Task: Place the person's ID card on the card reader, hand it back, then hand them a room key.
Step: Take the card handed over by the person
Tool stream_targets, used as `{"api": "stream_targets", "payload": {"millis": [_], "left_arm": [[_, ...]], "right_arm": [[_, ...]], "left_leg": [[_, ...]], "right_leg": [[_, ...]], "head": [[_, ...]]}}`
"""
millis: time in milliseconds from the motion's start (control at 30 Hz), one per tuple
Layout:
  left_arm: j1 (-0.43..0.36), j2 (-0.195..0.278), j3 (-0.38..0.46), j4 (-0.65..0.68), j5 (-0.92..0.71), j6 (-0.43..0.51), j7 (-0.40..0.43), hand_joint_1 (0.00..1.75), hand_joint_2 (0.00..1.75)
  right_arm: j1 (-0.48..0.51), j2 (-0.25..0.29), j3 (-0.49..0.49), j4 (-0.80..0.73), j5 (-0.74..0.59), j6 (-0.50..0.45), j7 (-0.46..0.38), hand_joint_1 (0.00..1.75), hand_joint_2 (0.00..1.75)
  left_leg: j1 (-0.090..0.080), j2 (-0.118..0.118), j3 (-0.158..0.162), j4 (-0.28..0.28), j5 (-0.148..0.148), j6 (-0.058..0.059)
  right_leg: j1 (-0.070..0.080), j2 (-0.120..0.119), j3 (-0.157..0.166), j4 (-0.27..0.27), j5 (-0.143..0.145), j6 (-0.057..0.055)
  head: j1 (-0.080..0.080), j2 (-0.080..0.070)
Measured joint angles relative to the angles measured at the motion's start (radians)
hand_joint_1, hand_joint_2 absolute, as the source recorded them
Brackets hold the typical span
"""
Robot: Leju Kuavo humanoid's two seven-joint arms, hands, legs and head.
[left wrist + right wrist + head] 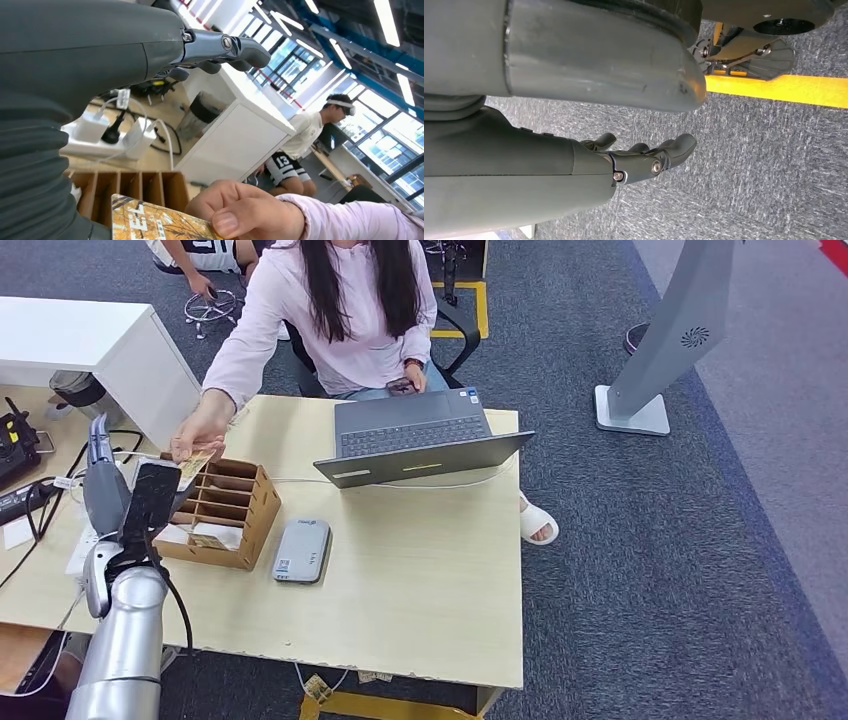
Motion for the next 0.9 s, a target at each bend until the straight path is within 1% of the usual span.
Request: {"api": "stream_targets", "payload": {"millis": [167, 667, 800, 900], "left_arm": [[-0.063, 0.047, -0.058, 0.053, -0.146, 0.060, 0.051, 0.00, 1.75], [-0.178, 0.187, -0.239, 0.166, -0.582, 0.250, 0.222, 0.00, 1.75], [-0.216, 0.216, -0.270, 0.210, -0.664, 0.294, 0.245, 1.75, 1.75], [-0.231, 0.226, -0.280, 0.231, -0.688, 0.307, 0.232, 1.75, 1.75]], "right_arm": [[-0.002, 0.000, 0.012, 0.000, 0.016, 0.007, 0.008, 0.00, 0.00], [-0.003, 0.000, 0.049, 0.003, 0.066, 0.032, 0.035, 0.00, 0.00], [-0.003, 0.000, 0.059, 0.003, 0.081, 0.039, 0.041, 0.00, 0.00], [-0.003, 0.000, 0.062, 0.003, 0.088, 0.040, 0.043, 0.00, 0.00]], "left_leg": [[0.000, 0.001, 0.000, 0.000, 0.000, -0.001], [0.000, 0.000, -0.001, 0.000, 0.002, -0.001], [0.000, 0.001, -0.001, 0.000, 0.002, -0.002], [0.000, 0.001, -0.001, 0.000, 0.002, -0.001]], "right_leg": [[0.000, 0.000, 0.000, 0.000, 0.001, -0.001], [0.000, 0.000, -0.001, 0.001, 0.001, -0.002], [0.000, 0.001, -0.001, 0.001, 0.002, -0.002], [0.000, 0.001, -0.001, 0.001, 0.002, -0.002]], "head": [[0.000, 0.000], [0.000, 0.000], [0.000, 0.000], [0.000, 0.000]]}}
